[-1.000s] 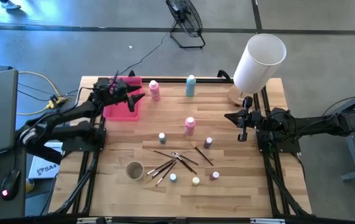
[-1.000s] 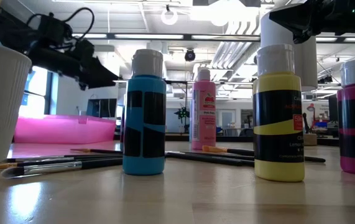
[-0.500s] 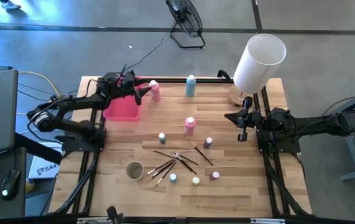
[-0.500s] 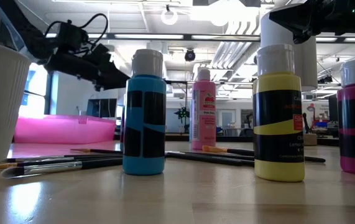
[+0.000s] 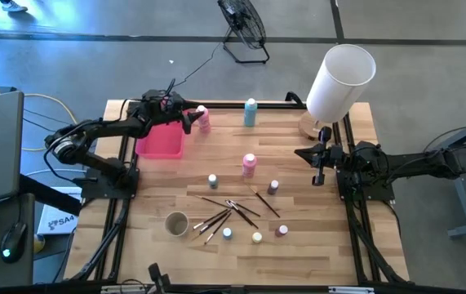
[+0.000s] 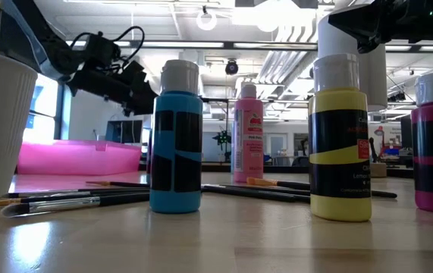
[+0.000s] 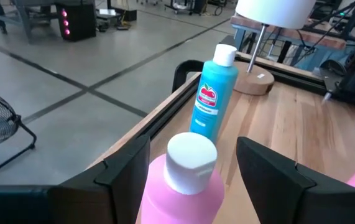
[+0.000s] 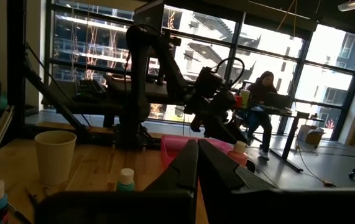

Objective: Pick & Place Paint Supplies
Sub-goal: Put the big pink paint bottle into the pink bin

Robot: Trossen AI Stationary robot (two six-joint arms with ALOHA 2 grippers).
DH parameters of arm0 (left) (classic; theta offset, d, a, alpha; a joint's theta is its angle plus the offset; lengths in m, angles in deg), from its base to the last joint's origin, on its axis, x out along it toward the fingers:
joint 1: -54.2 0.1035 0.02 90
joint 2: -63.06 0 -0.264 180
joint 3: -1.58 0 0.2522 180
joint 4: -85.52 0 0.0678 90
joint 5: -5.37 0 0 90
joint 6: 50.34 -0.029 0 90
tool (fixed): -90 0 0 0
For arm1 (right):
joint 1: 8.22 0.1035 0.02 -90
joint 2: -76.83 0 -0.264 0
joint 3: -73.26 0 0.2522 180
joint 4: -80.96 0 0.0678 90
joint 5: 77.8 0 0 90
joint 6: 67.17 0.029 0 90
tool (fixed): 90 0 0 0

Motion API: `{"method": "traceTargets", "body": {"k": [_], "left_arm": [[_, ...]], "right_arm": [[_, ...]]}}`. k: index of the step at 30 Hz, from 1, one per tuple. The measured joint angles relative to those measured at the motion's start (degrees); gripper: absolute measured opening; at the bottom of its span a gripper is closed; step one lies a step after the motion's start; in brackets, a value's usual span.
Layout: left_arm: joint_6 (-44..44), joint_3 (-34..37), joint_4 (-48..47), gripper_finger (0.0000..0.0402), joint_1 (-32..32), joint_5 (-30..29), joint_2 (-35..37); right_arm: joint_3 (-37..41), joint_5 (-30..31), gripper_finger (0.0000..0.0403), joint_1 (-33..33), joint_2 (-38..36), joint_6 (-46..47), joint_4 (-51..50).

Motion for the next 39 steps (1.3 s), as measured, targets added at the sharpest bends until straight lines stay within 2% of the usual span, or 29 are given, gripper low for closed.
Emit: {"method": "traceTargets", "body": {"k": [15,24,29,39], "left_arm": [[-0.2,-0.95,-2.5,0.0236,-0.02,-1.83,-0.37],[-1.03,-1.14,-2.87,0.0236,-2.77,-6.37,-0.37],[-3.37,-3.13,-5.83,0.0236,-5.38,-12.07,-0.37],[-3.24,-4.25,-9.7,0.0236,-5.27,-12.72,-0.35]], "right_arm": [[0.0,0.01,0.0003,0.0,0.0,0.0,-0.01],[0.0,0.02,0.0003,0.0,-0.01,0.0,0.0],[0.0,0.02,0.0003,-0.01,0.01,0.0,-0.02],[0.0,0.02,0.0003,0.0,0.01,0.0,-0.02]]}}
